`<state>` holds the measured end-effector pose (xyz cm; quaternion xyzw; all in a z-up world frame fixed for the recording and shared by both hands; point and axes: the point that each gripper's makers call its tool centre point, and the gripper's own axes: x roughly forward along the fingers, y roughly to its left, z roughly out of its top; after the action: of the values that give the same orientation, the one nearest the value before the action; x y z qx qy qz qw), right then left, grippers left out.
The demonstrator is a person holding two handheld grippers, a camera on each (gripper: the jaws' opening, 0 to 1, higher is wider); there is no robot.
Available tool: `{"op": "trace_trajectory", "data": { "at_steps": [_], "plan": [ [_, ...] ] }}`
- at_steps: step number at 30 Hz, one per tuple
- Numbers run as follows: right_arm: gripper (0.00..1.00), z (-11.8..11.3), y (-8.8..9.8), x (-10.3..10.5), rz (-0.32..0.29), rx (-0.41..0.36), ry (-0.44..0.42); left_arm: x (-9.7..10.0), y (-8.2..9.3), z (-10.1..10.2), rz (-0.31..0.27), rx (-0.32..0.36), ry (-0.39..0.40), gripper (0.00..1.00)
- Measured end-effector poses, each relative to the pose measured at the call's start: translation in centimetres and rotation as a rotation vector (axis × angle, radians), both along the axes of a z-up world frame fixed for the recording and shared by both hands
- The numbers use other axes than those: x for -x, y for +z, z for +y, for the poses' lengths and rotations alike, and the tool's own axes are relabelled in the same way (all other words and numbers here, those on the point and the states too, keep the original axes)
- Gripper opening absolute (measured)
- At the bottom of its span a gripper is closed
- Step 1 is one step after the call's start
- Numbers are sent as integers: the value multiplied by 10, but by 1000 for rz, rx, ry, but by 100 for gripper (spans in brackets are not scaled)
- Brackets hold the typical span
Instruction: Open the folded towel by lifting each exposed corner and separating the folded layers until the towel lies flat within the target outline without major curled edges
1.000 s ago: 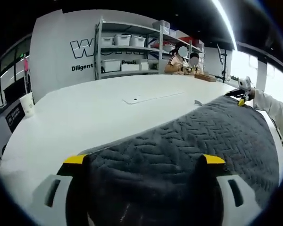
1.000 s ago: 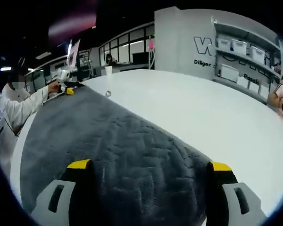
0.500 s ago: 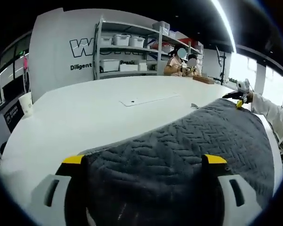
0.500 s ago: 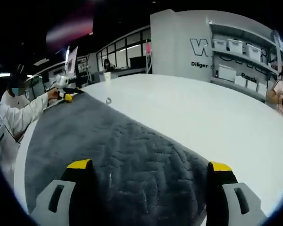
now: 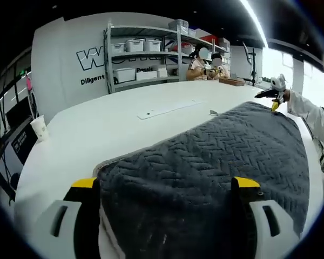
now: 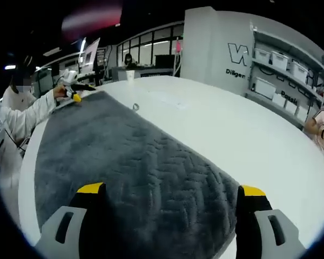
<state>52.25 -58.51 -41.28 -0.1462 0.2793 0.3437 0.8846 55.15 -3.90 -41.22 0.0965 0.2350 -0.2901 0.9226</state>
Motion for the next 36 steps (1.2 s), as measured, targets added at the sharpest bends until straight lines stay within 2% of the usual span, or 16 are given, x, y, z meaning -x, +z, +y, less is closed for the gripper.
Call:
{"op": "trace_trajectory", "data": {
  "at_steps": [4,12,19,21,23,24,29,33,36],
  "plan": [
    [100,5,7,14,-9,-13,13,19,6,1,-9,12,-8,99],
    [100,13,8,50,-14,-28,39,58,3,-4,-8,2,-30,99],
    [100,21,-1,84,-2,-27,105,90,-14,-10,21,-10,-53,99],
    [100,22,-4,90,-7,-20,118,95,-17,-10,27,1,-50,99],
    [100,25,-6,99,-3,-32,133,103,-16,-17,18,40,-89,99],
    [100,25,-6,101,-2,-34,135,105,-16,-19,23,54,-89,99],
    [100,31,-11,110,-7,-61,159,114,-20,-22,21,39,-106,99],
    [100,34,-25,115,21,-51,182,114,-22,-19,12,47,-94,99],
    [100,34,-31,117,53,-61,200,116,-30,-17,35,35,-98,99]
  ]
}}
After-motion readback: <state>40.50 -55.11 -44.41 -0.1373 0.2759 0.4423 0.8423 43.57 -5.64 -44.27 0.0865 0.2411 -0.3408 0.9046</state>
